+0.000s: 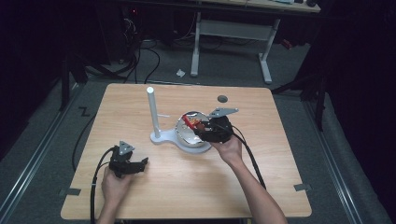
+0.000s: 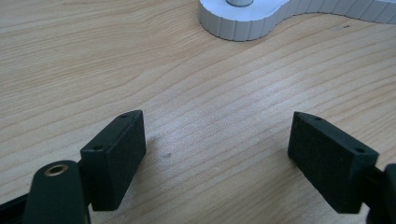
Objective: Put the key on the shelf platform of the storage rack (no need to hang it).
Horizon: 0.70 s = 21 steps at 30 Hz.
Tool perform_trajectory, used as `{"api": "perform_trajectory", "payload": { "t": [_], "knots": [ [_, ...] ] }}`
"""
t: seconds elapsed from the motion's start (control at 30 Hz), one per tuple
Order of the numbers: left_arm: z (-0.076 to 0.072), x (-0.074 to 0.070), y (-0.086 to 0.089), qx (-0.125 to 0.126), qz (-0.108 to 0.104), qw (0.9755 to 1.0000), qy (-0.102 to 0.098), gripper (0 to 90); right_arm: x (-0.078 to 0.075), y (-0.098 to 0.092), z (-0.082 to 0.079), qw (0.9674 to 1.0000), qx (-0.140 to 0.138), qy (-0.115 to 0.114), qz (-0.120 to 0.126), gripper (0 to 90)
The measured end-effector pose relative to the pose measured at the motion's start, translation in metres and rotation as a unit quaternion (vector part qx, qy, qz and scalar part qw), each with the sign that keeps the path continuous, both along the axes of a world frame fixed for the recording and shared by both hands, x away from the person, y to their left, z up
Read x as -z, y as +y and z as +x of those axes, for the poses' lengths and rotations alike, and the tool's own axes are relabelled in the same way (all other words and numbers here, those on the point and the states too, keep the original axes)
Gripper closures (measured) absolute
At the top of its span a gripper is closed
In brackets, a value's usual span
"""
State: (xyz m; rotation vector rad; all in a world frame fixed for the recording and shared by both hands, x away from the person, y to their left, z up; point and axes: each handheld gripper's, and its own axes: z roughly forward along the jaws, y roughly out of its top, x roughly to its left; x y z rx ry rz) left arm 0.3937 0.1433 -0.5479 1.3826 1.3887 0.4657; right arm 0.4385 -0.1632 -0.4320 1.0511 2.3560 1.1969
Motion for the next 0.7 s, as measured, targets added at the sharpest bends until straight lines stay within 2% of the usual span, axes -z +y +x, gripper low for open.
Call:
{"api": "perform_trajectory", "payload": {
  "t": [0.17, 0.3, 0.5, 0.7],
  "knots": [
    [0.000, 0.000, 0.000, 0.000, 0.000, 1.0000, 0.000, 19.5, 0.003, 0.002, 0.003, 1.0000, 0.002, 0.003, 0.000, 51.8],
    [0.000, 0.000, 0.000, 0.000, 0.000, 1.0000, 0.000, 19.6, 0.009, 0.008, 0.007, 0.9999, 0.001, 0.005, -0.015, 51.7],
    [0.000, 0.000, 0.000, -0.001, -0.001, 1.0000, 0.000, 19.5, 0.015, 0.010, 0.011, 0.9997, 0.006, 0.012, -0.022, 51.6],
    [0.000, 0.000, 0.000, 0.000, 0.000, 1.0000, 0.000, 19.5, 0.016, 0.010, 0.013, 0.9994, 0.013, 0.009, -0.031, 51.5]
  ]
}}
